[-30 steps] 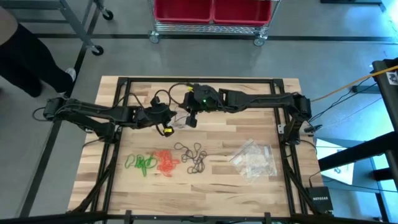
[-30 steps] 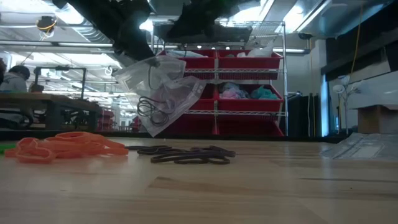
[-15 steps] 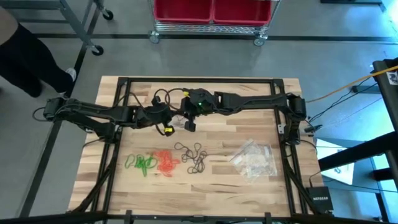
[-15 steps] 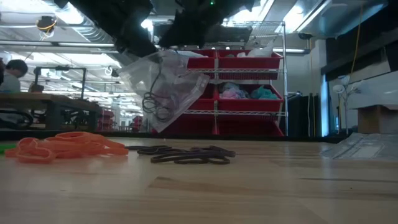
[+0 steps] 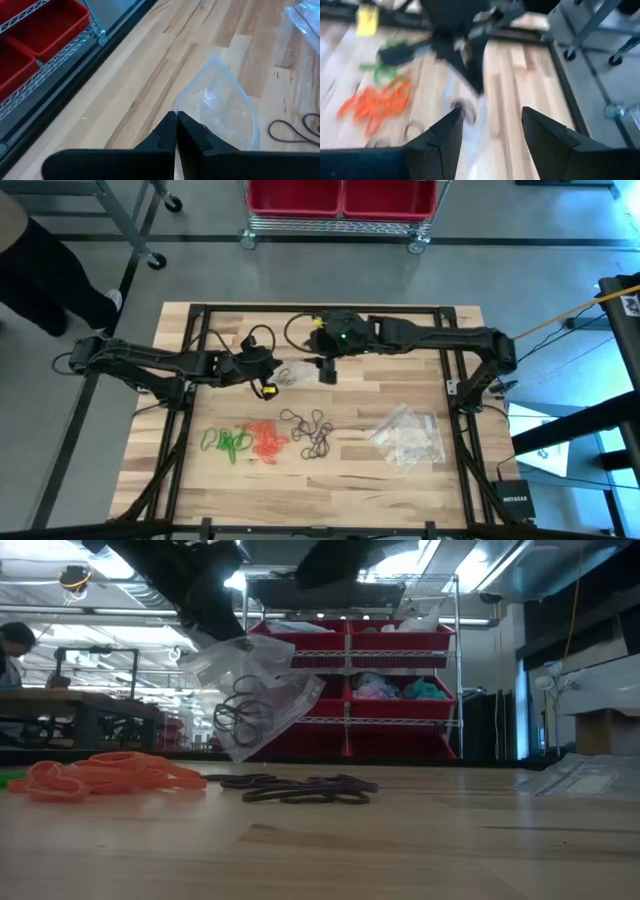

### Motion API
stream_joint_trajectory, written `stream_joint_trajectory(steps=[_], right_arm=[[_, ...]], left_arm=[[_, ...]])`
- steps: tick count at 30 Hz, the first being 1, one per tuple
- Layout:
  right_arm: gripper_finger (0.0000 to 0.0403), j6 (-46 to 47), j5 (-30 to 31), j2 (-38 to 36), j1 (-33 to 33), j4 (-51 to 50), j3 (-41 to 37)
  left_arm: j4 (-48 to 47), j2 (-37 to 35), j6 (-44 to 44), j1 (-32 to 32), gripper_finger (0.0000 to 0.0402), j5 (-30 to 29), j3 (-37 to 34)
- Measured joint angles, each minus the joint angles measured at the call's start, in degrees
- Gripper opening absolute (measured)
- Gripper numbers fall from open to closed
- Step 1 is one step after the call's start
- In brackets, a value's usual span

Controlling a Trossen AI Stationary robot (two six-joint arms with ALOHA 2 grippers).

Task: Sort rubber bands
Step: Put the black rubber band into the transparent zip bag

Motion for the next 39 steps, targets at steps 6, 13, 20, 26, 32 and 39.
stream_joint_trajectory(steps=[6, 13, 20, 26, 32, 39], right_arm=[[0.0188, 1.41, -8.17, -0.84, 0.86, -2.39, -10.01], [0.0178, 1.37, -8.86, 0.54, 6.26, 22.65, -31.14], [0.0177, -1.81, -9.62, 7.55, 7.89, 32.9, -35.84], [0.0176, -3.38, -14.42, 13.52, 7.86, 35.57, -34.63], [0.0123, -3.01, -14.37, 16.03, 7.26, 36.17, -33.16], [0.0009, -4.48, -13.52, 16.04, 6.74, 33.64, -32.78]], left_arm=[[0.38, 0.0, -0.13, 0.0, 0.0, 0.0, 0.0], [0.4, 0.0, -0.05, 0.0, 0.0, 0.0, 0.01], [0.47, 0.0, -0.41, 0.0, 0.0, 0.0, 0.0], [0.48, 0.0, -1.55, 0.0, 0.0, 0.0, 0.0], [0.47, 0.0, -1.9, 0.0, 0.0, 0.02, 0.02], [0.5, 0.04, -1.9, 0.0, 0.0, 0.01, 0.02]])
